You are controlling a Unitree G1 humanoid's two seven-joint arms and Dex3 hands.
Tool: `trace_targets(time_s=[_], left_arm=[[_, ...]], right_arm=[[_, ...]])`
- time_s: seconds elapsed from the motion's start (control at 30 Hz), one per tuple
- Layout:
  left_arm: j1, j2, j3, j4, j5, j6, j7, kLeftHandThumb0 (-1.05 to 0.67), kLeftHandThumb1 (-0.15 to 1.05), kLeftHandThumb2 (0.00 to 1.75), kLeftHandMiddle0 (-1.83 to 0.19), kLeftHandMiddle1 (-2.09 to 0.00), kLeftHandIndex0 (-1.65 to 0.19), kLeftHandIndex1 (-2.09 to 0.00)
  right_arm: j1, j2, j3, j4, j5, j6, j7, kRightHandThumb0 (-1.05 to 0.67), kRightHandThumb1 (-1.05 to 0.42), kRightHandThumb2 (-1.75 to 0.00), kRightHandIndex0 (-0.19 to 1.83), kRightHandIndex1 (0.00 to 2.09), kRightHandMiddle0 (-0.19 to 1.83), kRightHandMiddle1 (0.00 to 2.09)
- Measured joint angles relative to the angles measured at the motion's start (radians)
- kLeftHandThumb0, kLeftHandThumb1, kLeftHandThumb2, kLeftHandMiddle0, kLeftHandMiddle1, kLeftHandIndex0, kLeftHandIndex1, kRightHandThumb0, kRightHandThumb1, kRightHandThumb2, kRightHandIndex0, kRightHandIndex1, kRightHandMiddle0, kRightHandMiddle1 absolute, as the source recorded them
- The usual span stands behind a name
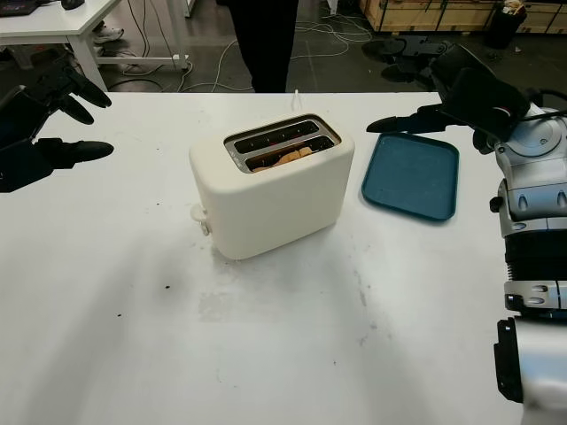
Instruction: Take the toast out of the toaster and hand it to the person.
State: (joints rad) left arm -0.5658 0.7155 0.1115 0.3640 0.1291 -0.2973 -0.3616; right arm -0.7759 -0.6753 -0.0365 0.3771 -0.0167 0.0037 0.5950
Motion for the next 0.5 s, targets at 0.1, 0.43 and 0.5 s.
trace_targets(time_s=[0.1, 0.43, 0.5], left_arm=[[0.000, 0.000, 0.000, 0.000, 0.000, 0.000, 0.000, -1.05, 0.92, 0.22, 0.00, -1.65, 0.00, -1.50], [0.000, 0.000, 0.000, 0.000, -0.004, 0.000, 0.000, -1.05, 0.92, 0.21, 0.00, -1.63, 0.00, -1.49], [0.000, 0.000, 0.000, -0.002, -0.004, 0.005, 0.000, -1.05, 0.92, 0.21, 0.00, -1.64, 0.00, -1.49]], right_arm=[[0.000, 0.000, 0.000, 0.000, 0.000, 0.000, 0.000, -0.60, -0.68, 0.00, 0.01, 0.64, 0.37, 0.00], [-0.001, 0.000, 0.000, 0.002, 0.005, -0.002, 0.007, -0.63, -0.68, 0.00, 0.01, 0.65, 0.39, 0.01], [-0.001, 0.000, 0.000, 0.002, 0.004, -0.002, 0.007, -0.63, -0.68, 0.00, 0.01, 0.65, 0.38, 0.01]])
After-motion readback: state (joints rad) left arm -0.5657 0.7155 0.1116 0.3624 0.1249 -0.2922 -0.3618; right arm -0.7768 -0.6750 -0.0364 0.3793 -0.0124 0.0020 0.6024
